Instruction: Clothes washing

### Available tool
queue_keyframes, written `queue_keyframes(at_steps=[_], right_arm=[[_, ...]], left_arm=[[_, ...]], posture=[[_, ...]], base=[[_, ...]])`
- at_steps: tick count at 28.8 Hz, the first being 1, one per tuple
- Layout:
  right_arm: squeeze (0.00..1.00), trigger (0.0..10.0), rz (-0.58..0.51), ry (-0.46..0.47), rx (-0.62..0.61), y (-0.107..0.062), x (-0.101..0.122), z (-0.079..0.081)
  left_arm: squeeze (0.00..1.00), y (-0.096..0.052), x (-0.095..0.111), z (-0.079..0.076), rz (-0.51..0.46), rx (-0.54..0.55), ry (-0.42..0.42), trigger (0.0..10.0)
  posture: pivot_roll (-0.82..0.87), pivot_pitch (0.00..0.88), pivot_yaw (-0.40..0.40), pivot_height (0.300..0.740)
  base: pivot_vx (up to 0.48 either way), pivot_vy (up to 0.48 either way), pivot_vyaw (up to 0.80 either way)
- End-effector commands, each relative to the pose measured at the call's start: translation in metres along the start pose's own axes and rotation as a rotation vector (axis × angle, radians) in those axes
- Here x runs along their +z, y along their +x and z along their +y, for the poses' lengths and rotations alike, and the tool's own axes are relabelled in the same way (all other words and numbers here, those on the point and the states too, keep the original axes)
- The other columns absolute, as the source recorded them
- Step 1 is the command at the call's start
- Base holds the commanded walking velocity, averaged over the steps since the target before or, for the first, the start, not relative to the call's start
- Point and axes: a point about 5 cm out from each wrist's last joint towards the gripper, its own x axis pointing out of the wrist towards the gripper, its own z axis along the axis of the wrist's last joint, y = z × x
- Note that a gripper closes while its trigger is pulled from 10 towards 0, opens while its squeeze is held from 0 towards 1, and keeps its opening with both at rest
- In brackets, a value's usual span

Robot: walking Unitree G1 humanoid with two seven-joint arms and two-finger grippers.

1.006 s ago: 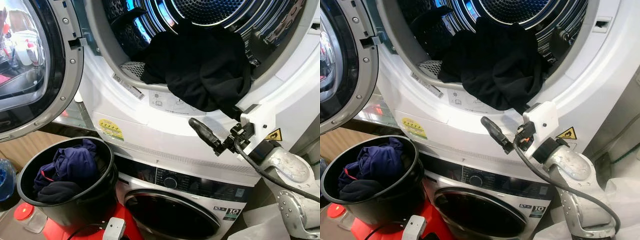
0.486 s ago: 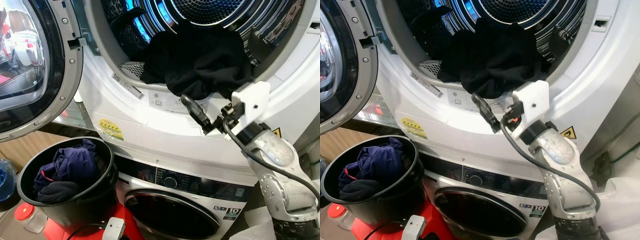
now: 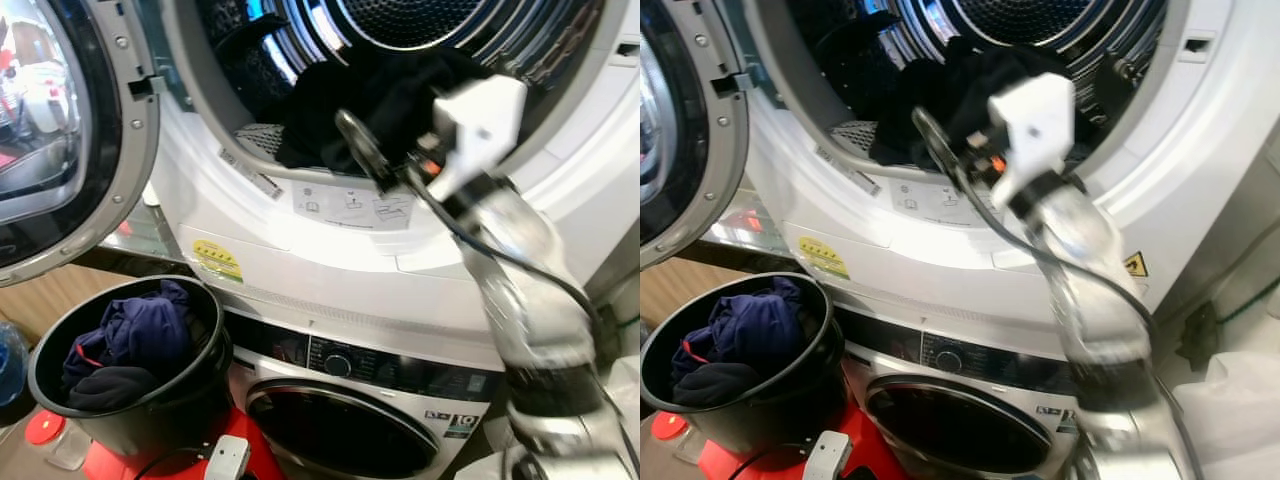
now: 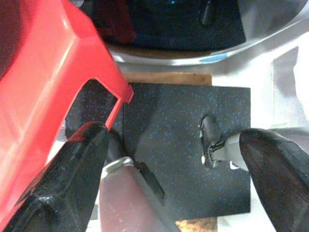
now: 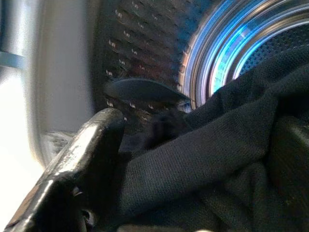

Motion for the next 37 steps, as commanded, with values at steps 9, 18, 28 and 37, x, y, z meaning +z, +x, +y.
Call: queue_keyframes(at_steps=[9,18,28,37], right_arm=[[0.0,10.0,0.071,-0.185,-0.156,0.046,0.01,-0.025],[0.0,10.0,0.115,-0.318,-0.439,0.058,0.05,-0.062],[0.0,10.0,0.181,-0.202,-0.197,0.071,0.026,-0.013],[0.0,10.0,0.311,-0.173,-0.037,0.067,-0.018,0.033]], left_arm=[[0.0,-0.001,-0.003,0.004,0.017,0.024,0.011,10.0],[0.0,-0.002,-0.004,0.005,0.018,0.033,0.03,10.0],[0.0,-0.002,-0.006,0.005,0.013,0.041,0.021,10.0],[0.0,-0.002,-0.005,0.004,0.015,0.037,0.028,10.0]], posture=[[-0.11,0.011,0.069,0.74],[-0.05,0.0,0.037,0.74],[-0.05,0.0,0.036,0.74],[-0.04,0.0,0.036,0.74]], base=[[0.0,0.0,0.0],[0.0,0.0,0.0],[0.0,0.0,0.0],[0.0,0.0,0.0]])
